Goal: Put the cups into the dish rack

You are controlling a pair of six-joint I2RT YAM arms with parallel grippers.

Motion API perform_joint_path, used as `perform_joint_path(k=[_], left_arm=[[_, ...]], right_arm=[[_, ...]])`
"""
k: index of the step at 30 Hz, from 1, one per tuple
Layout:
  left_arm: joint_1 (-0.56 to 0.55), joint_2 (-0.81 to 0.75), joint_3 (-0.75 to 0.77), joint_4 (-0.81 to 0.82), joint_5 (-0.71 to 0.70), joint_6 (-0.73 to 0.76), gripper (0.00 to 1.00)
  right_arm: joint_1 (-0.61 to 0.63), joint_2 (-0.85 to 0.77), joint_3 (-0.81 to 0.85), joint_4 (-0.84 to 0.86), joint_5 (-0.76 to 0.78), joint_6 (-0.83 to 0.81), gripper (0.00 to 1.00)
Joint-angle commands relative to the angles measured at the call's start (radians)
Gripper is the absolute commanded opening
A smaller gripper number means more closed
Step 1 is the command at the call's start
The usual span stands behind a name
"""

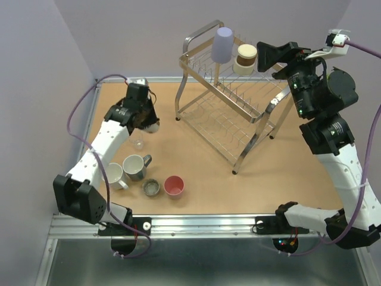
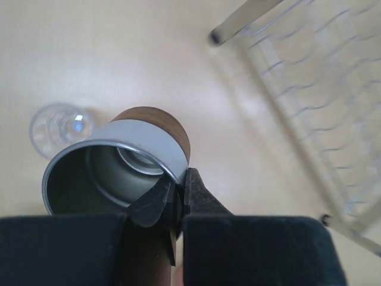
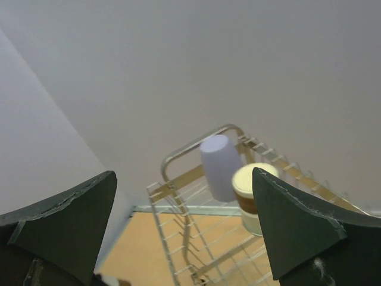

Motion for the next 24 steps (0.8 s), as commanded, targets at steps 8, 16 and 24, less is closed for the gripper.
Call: perform_joint_path(k=[8, 16, 24], left_arm=[[0.021, -0.232, 0.388, 0.508, 0.470, -0.171, 0.00], [0.015, -0.231, 0.276, 0.977, 0.478, -0.393, 0.00], [-0.023, -0.157, 0.287, 1.179, 0.482, -0.471, 0.00]], right_arm=[[0.001, 0.168, 0.233, 0.180, -0.424, 0.382, 1.00], [0.061, 0.321, 0.349, 0.231, -0.474, 0.503, 1.00], [0.150, 0.404, 0.375, 0.311, -0.432, 0.553, 1.00]])
